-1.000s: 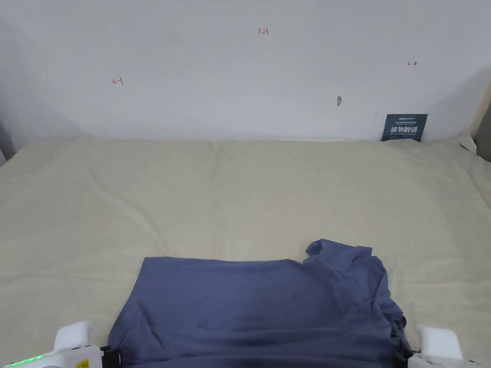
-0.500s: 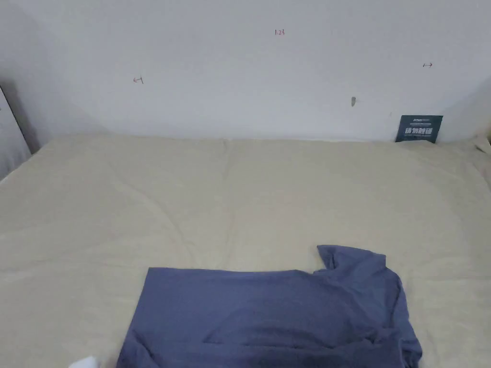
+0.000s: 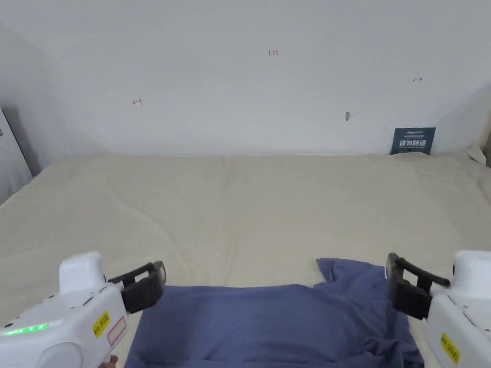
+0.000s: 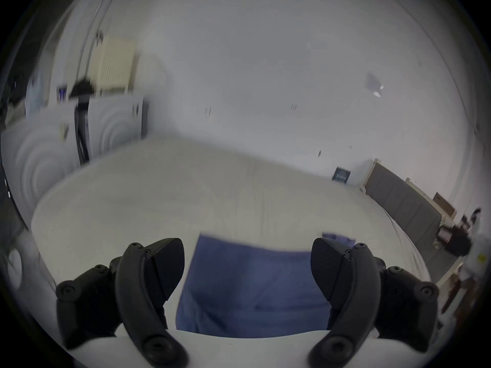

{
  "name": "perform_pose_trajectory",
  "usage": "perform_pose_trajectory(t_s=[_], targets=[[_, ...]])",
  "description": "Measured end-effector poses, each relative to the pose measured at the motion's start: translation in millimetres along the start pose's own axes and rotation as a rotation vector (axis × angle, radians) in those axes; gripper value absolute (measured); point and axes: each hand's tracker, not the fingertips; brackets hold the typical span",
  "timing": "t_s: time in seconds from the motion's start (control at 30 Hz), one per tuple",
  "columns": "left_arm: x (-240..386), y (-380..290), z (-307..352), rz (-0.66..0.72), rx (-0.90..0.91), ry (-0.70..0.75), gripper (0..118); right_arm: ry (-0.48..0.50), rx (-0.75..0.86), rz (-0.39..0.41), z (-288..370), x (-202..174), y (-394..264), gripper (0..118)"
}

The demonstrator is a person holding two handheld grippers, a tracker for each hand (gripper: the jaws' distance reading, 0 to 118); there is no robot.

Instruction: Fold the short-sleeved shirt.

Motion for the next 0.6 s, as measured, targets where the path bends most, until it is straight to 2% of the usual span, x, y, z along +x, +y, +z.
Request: perform_pose_trajectory(t_s=[0.1,0.13,0.17,0.23,0.27,0.37,0.47,0.6], targets=[[21,8,5,-0.076,0.121,0.017,98,-0.031,0.083,0.060,6,-12,12,86],[25,8,8,-0.093,0.161,0.009,93,-0.032,0.107,0.070,8,-15,14,81],[27,7,9,-0.098,0.194,-0.016,82,-0.031,0.116,0.076,10,-17,16,69],[29,7,13,-0.079,0.218,-0.083,22,-0.071,0.147,0.096,11,-23,16,0],[30,7,13,-0.053,0.218,-0.103,2,-0.104,0.160,0.107,11,-25,15,0],[26,7,10,-0.012,0.194,-0.148,1,-0.075,0.162,0.086,10,-17,16,0],[24,5,-2,-0.032,0.167,-0.122,1,-0.082,0.144,0.088,4,-13,15,0],[13,7,-38,-0.045,0.039,-0.127,1,-0.068,0.096,0.083,-13,-8,11,0]])
